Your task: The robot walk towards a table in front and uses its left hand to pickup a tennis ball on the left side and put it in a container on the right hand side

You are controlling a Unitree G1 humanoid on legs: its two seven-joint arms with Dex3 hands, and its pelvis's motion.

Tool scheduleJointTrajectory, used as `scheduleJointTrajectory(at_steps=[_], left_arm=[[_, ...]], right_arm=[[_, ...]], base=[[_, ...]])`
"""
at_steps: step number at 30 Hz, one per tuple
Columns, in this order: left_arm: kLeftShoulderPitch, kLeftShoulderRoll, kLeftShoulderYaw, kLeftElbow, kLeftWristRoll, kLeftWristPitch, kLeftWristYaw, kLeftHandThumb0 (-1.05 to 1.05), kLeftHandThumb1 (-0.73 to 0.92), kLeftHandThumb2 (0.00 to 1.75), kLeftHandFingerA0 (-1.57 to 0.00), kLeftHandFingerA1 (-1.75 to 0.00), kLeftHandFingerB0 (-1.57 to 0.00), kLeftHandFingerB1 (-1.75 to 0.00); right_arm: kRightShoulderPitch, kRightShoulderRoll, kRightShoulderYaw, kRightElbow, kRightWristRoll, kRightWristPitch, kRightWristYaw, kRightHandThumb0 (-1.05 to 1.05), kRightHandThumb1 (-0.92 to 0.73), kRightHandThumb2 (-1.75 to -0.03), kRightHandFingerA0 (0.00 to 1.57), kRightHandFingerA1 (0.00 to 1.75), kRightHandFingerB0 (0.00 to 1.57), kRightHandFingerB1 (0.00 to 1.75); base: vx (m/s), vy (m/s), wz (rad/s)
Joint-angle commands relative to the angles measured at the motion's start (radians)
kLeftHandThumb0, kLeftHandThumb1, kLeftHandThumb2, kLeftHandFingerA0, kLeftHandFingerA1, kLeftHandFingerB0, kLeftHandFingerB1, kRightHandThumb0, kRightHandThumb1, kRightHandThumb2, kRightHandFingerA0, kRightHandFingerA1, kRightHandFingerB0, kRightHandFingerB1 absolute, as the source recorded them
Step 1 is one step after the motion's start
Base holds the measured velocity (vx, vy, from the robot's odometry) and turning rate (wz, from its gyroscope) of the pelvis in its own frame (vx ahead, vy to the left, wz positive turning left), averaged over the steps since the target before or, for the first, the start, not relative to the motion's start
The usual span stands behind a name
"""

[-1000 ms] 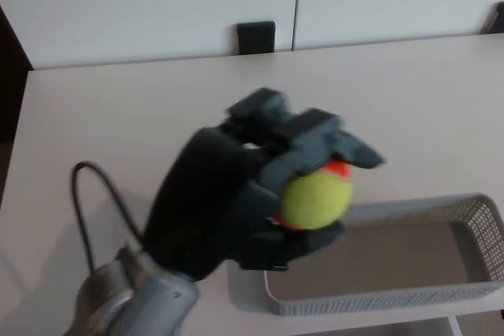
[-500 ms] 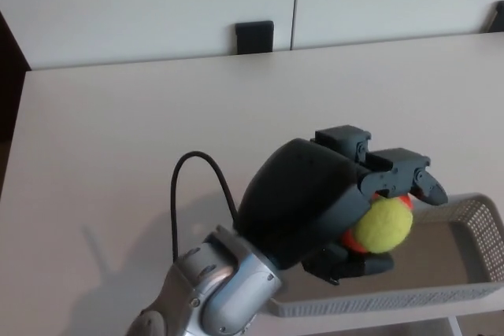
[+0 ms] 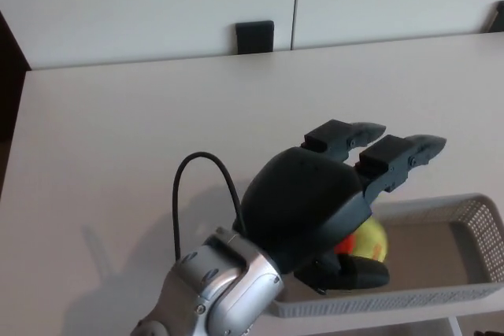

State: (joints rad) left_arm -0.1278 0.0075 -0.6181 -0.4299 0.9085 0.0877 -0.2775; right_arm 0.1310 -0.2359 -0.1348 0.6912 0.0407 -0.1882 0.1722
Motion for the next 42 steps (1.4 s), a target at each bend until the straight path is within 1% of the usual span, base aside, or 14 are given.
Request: scheduleJointTrajectory(at_steps=[1, 11, 12, 17, 20, 21, 22, 24, 29, 33, 34, 35, 40, 42], left_arm=[[0.004, 0.033, -0.013, -0.061, 0.125, 0.14, -0.222, -0.8, 0.45, 0.91, -0.04, -0.09, -0.03, -0.19], [0.025, 0.035, 0.031, -0.149, 0.068, 0.17, -0.272, -0.77, 0.43, 0.89, -0.04, -0.1, -0.05, -0.22], [0.046, 0.045, 0.051, -0.205, 0.038, 0.164, -0.278, -0.92, 0.56, 0.58, 0.0, -0.23, -0.03, -0.28], [0.173, 0.074, 0.206, -0.465, -0.24, 0.153, -0.318, -0.72, 0.4, 0.79, -0.07, -0.24, -0.08, -0.31], [0.278, 0.101, 0.428, -0.601, -0.497, 0.111, -0.333, -0.37, 0.17, 0.84, 0.0, -0.5, 0.0, -0.48], [0.334, 0.098, 0.543, -0.61, -0.562, 0.071, -0.308, -0.77, 0.51, 0.57, -0.19, -0.3, -0.21, -0.28], [0.393, 0.09, 0.653, -0.616, -0.617, 0.035, -0.28, -0.77, 0.51, 0.57, -0.19, -0.3, -0.21, -0.28], [0.456, 0.083, 0.772, -0.614, -0.697, 0.013, -0.276, -0.37, 0.2, 0.86, -0.01, -0.5, 0.0, -0.48], [0.623, 0.048, 1.268, -0.309, -1.027, -0.141, -0.207, -0.61, 0.54, 0.58, -0.14, -0.4, -0.06, -0.2], [0.727, 0.044, 1.384, -0.108, -1.234, -0.202, -0.352, -0.58, 0.39, 0.75, -0.16, -0.51, -0.01, -0.25], [0.751, 0.054, 1.392, -0.074, -1.26, -0.214, -0.406, -0.34, 0.33, 0.89, -0.02, -0.49, 0.0, -0.5], [0.804, 0.072, 1.388, -0.028, -1.28, -0.242, -0.502, -0.63, 0.41, 0.73, -0.19, -0.46, -0.06, -0.32], [0.947, 0.076, 1.326, 0.024, -1.258, -0.312, -0.641, -0.67, 0.42, 0.74, -0.18, -0.45, -0.06, -0.34], [0.959, 0.055, 1.336, 0.048, -1.247, -0.281, -0.622, -0.35, 0.28, 0.88, -0.02, -0.5, 0.0, -0.49]], right_arm=[[-0.006, -0.015, -0.006, -0.023, 0.004, 0.018, 0.007, -0.45, -0.54, -0.7, 0.32, 0.49, 0.12, 0.38], [-0.018, -0.018, -0.002, -0.051, -0.001, 0.027, 0.008, -0.54, -0.5, -0.72, 0.3, 0.49, 0.11, 0.39], [-0.015, -0.018, 0.0, -0.054, -0.004, 0.019, 0.005, -0.55, -0.5, -0.73, 0.32, 0.5, 0.11, 0.39], [0.003, -0.02, 0.004, -0.071, -0.011, 0.046, -0.004, -0.52, -0.49, -0.71, 0.3, 0.48, 0.13, 0.39], [0.003, -0.025, 0.0, -0.057, -0.006, 0.056, 0.003, -0.49, -0.5, -0.7, 0.3, 0.48, 0.12, 0.38], [0.002, -0.027, -0.001, -0.047, -0.006, 0.057, 0.001, -0.46, -0.5, -0.69, 0.31, 0.47, 0.12, 0.37], [0.006, -0.028, -0.003, -0.041, -0.005, 0.06, 0.001, -0.46, -0.5, -0.69, 0.31, 0.47, 0.12, 0.37], [0.013, -0.032, -0.003, -0.023, -0.008, 0.052, 0.003, -0.46, -0.51, -0.69, 0.3, 0.46, 0.12, 0.37], [0.046, -0.044, -0.008, 0.005, -0.007, 0.039, 0.014, -0.45, -0.52, -0.69, 0.3, 0.46, 0.11, 0.37], [0.046, -0.039, -0.005, 0.023, -0.012, 0.04, 0.005, -0.43, -0.53, -0.69, 0.31, 0.46, 0.11, 0.37], [0.046, -0.038, -0.007, 0.031, -0.01, 0.037, 0.004, -0.42, -0.54, -0.69, 0.28, 0.44, 0.11, 0.36], [0.048, -0.035, -0.01, 0.039, -0.007, 0.034, 0.001, -0.41, -0.54, -0.68, 0.27, 0.44, 0.11, 0.36], [0.057, -0.036, -0.005, 0.064, -0.021, 0.018, -0.017, -0.43, -0.54, -0.69, 0.31, 0.46, 0.11, 0.37], [0.066, -0.044, -0.007, 0.066, -0.024, 0.011, -0.018, -0.44, -0.54, -0.7, 0.28, 0.45, 0.13, 0.37]], base=[[0.0, 0.0, 0.0], [0.0, 0.0, 0.0], [0.0, 0.0, 0.0], [0.0, 0.0, 0.0], [0.0, 0.0, 0.0], [0.0, 0.0, 0.0], [0.0, 0.0, 0.0], [0.0, 0.0, 0.0], [0.0, 0.0, 0.0], [0.0, 0.0, 0.0], [0.0, 0.0, 0.0], [0.0, 0.0, 0.0], [0.0, 0.0, 0.0], [0.0, 0.0, 0.0]])
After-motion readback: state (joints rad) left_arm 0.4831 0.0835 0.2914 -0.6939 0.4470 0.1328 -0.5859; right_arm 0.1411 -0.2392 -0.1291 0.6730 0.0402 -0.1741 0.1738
